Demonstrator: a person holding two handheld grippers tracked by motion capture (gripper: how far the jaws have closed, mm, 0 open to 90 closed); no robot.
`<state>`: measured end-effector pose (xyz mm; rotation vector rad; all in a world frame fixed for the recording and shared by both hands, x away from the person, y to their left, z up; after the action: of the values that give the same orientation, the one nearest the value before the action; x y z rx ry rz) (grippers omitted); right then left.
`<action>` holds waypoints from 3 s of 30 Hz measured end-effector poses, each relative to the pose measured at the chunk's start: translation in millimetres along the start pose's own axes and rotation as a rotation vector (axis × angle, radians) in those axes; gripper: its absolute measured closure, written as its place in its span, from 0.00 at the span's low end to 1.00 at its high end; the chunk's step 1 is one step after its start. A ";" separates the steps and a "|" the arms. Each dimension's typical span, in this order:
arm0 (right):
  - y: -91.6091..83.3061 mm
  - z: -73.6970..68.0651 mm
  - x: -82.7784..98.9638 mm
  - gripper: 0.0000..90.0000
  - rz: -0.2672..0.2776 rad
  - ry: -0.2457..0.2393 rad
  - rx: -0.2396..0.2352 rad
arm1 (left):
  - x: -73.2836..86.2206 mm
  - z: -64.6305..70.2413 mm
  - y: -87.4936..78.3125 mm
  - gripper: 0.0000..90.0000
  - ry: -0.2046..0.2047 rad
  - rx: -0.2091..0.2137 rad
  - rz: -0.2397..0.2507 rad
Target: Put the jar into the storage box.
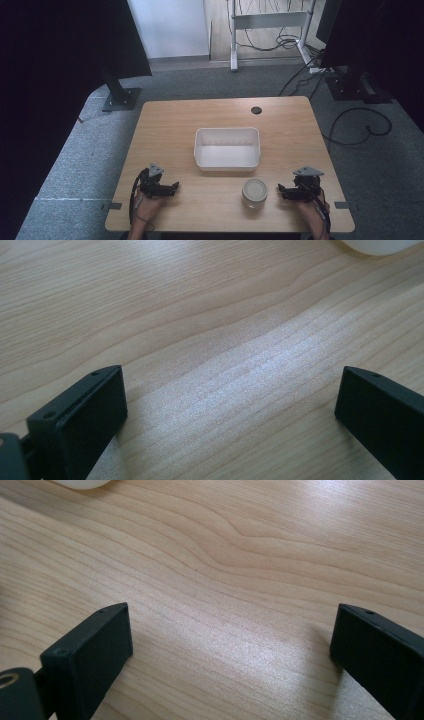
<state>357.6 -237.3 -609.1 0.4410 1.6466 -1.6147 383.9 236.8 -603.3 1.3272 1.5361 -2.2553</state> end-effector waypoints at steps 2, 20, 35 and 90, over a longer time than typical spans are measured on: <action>-0.2 0.5 0.2 0.04 0.000 0.002 0.001 | 0.2 0.4 -0.3 0.01 0.002 -0.002 0.002; -0.3 0.8 0.3 0.04 0.001 0.005 0.004 | -1.6 10.3 -1.5 0.10 0.053 0.028 0.006; -0.4 0.9 0.4 0.04 0.001 0.007 0.008 | -4.5 26.9 -14.1 0.10 0.069 0.100 0.051; -0.4 0.9 0.5 0.04 0.002 0.009 0.009 | -49.5 148.5 -3.7 0.05 0.282 0.361 0.131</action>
<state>357.2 -238.4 -609.1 0.4545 1.6454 -1.6218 324.0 102.3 -550.0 1.8504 1.0946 -2.4221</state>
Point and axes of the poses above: each handheld gripper's, and its own axes: y roughly forward along the jaws, x roughly out of its underside, z roughly to its right, the point moved 7 cm from there along y, roughly forward along the jaws, and after that the axes turned 10 degrees about x, right-handed, at the moved point
